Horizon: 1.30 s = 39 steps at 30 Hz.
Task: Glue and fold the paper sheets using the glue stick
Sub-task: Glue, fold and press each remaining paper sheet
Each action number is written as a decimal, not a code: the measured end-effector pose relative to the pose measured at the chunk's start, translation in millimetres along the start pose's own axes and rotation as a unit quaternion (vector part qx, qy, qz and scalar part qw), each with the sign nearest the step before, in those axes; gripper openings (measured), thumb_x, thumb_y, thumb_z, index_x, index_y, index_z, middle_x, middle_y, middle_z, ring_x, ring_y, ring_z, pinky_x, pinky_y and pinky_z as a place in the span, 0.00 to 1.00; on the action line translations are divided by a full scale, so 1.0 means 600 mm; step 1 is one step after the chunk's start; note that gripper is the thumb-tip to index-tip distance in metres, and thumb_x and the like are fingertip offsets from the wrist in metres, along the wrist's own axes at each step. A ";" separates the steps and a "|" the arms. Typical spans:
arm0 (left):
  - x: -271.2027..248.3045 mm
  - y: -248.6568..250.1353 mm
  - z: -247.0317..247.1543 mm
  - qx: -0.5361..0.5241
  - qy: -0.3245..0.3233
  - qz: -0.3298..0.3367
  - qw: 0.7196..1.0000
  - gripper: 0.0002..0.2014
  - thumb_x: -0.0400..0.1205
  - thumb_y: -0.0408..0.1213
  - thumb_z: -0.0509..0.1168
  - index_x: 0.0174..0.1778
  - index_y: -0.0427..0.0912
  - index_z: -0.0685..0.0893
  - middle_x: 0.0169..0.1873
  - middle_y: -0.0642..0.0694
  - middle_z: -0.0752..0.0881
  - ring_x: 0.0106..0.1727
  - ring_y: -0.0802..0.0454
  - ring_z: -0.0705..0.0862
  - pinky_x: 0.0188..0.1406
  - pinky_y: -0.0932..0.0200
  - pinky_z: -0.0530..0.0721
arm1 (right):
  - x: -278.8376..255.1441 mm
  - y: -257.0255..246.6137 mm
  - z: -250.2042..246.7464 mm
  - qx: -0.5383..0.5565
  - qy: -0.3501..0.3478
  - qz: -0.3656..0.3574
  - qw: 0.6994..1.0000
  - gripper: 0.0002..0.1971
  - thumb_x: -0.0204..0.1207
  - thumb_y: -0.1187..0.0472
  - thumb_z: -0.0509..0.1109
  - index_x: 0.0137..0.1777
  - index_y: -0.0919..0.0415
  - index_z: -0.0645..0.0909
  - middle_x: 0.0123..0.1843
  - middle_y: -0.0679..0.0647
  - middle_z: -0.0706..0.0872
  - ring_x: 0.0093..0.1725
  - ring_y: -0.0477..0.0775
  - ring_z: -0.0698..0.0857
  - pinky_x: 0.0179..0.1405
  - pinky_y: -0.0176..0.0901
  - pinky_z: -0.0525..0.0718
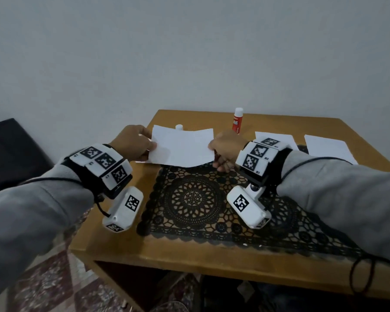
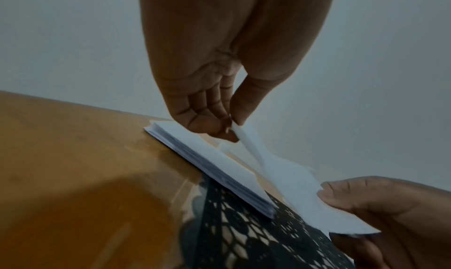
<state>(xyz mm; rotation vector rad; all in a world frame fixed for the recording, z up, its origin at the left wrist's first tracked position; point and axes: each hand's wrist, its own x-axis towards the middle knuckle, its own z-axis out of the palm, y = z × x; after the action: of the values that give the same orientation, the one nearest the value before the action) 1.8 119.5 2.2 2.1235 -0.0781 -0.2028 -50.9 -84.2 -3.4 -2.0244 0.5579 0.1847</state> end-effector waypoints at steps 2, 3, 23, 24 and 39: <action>0.018 -0.005 -0.007 0.012 0.028 -0.007 0.999 0.13 0.79 0.24 0.67 0.58 0.38 0.78 0.42 0.37 0.82 0.37 0.44 0.83 0.47 0.45 0.88 | 0.015 -0.010 0.009 -0.013 -0.025 0.010 1.000 0.06 0.85 0.64 0.58 0.52 0.68 0.73 0.35 0.60 0.77 0.27 0.54 0.78 0.18 0.43 0.79; 0.025 -0.005 -0.011 0.017 0.037 -0.006 0.999 0.16 0.78 0.23 0.67 0.60 0.39 0.77 0.44 0.36 0.82 0.40 0.42 0.83 0.50 0.42 0.88 | 0.021 -0.016 0.013 -0.018 -0.041 0.017 0.999 0.08 0.85 0.64 0.59 0.50 0.69 0.74 0.34 0.60 0.77 0.27 0.54 0.78 0.16 0.41 0.79; 0.080 -0.023 -0.002 0.285 -0.045 0.059 0.956 0.07 0.77 0.26 0.67 0.42 0.41 0.77 0.40 0.44 0.72 0.46 0.50 0.70 0.30 0.65 0.65 | 0.109 -0.034 0.047 -0.186 0.024 -0.099 0.977 0.09 0.71 0.62 0.74 0.38 0.68 0.79 0.38 0.62 0.86 0.39 0.60 0.86 0.52 0.55 0.85; 0.081 -0.024 -0.002 0.293 -0.044 0.058 0.953 0.06 0.78 0.26 0.66 0.42 0.40 0.77 0.40 0.44 0.73 0.46 0.49 0.71 0.32 0.64 0.67 | 0.107 -0.035 0.046 -0.187 0.023 -0.093 0.978 0.10 0.72 0.63 0.73 0.35 0.66 0.77 0.35 0.60 0.84 0.38 0.58 0.84 0.50 0.51 0.84; -0.024 0.105 0.146 0.393 -0.105 0.301 0.863 0.16 0.83 0.38 0.63 0.66 0.43 0.80 0.63 0.42 0.80 0.64 0.44 0.76 0.57 0.57 0.70 | -0.030 0.142 -0.212 -0.376 0.153 -0.115 0.906 0.10 0.74 0.64 0.68 0.38 0.72 0.83 0.42 0.65 0.89 0.45 0.65 0.87 0.48 0.56 0.86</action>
<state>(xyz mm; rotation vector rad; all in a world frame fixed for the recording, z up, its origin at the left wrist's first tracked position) -26.4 14.5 11.7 2.7349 -1.1055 -0.0178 -118.9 -222.7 -0.7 -2.8876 0.4698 -0.0866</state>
